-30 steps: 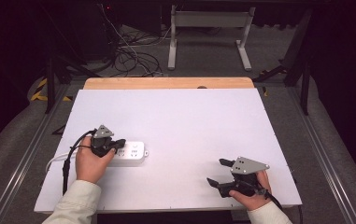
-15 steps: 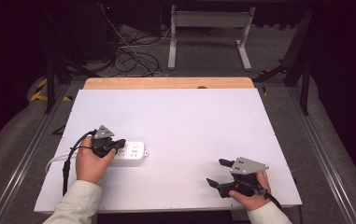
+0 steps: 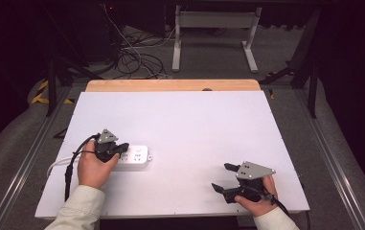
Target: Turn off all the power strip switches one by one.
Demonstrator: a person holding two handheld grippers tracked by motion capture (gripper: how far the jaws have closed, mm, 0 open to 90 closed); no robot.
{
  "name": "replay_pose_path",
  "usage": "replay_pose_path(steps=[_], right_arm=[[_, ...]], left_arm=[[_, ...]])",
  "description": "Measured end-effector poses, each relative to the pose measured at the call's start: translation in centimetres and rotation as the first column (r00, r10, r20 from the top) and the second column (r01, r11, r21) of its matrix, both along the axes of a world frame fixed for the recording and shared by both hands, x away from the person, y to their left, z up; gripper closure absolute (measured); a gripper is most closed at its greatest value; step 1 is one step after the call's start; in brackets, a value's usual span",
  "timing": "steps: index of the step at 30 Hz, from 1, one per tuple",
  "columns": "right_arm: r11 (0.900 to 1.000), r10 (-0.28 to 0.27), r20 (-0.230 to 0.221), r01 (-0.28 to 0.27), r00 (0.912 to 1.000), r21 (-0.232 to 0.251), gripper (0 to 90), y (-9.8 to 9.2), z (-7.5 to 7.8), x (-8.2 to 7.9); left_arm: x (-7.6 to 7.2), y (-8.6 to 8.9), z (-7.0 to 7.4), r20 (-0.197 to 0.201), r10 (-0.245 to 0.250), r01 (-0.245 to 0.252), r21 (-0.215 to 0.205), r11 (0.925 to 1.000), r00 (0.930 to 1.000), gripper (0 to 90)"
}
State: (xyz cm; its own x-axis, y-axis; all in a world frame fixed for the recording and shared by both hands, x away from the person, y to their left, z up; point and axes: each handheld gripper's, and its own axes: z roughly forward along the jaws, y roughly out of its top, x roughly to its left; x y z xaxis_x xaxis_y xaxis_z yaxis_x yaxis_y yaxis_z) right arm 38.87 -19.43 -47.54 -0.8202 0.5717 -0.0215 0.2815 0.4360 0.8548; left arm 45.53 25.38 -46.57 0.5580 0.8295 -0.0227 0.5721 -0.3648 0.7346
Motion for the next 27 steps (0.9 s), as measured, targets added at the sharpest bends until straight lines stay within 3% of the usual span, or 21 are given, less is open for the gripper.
replay_pose_path(steps=[8,10,15,16,17,18,19,20,23,27], right_arm=[[1.0,0.002,0.001,-0.002,1.0,-0.001,19.0,0.0,0.0,-0.1],[1.0,0.001,-0.001,-0.001,1.0,-0.001,19.0,0.0,0.0,-0.1],[1.0,0.004,0.0,-0.004,1.0,0.001,18.9,0.0,0.0,-0.1],[1.0,0.002,0.003,-0.002,1.0,0.001,18.9,-0.1,0.0,-0.1],[1.0,0.003,0.003,-0.003,1.0,0.006,18.9,-0.1,0.1,-0.1],[1.0,0.003,0.006,-0.003,1.0,0.006,18.9,-0.1,0.1,-0.1],[1.0,0.004,0.006,-0.004,1.0,0.006,18.9,-0.1,0.1,0.0],[1.0,0.003,0.004,-0.003,1.0,0.006,18.9,-0.2,0.1,0.0],[1.0,0.004,0.001,-0.004,1.0,0.004,18.8,-0.2,-0.1,0.1],[1.0,0.007,0.005,-0.007,1.0,0.005,18.8,-0.1,0.0,0.0]], left_arm=[[0.0,-0.1,0.0,-0.006,0.012,-0.012,0.007,0.9999,0.9999,90.0],[0.0,-0.3,0.1,-0.011,0.017,-0.016,0.024,0.9996,0.9998,90.0],[-0.3,-0.5,0.1,0.007,0.022,-0.022,0.043,0.9988,0.9997,90.0],[-0.7,-0.6,0.5,0.028,0.018,-0.02,0.069,0.9974,0.9994,90.0],[-0.7,-0.4,0.8,0.037,0.013,-0.014,0.035,0.9993,0.9992,90.0],[-0.8,0.0,1.1,0.061,0.002,0.001,-0.046,0.9989,0.9981,90.0],[-0.9,0.1,1.5,0.08,-0.01,0.018,-0.099,0.9949,0.9967,90.0],[-1.0,0.2,2.1,0.091,-0.009,0.021,-0.126,0.9918,0.9958,90.0],[-1.4,0.1,3.0,0.115,-0.03,0.043,-0.113,0.9927,0.9929,90.0],[-1.7,-0.1,3.3,0.112,-0.035,0.047,-0.113,0.9924,0.9931,90.0]])
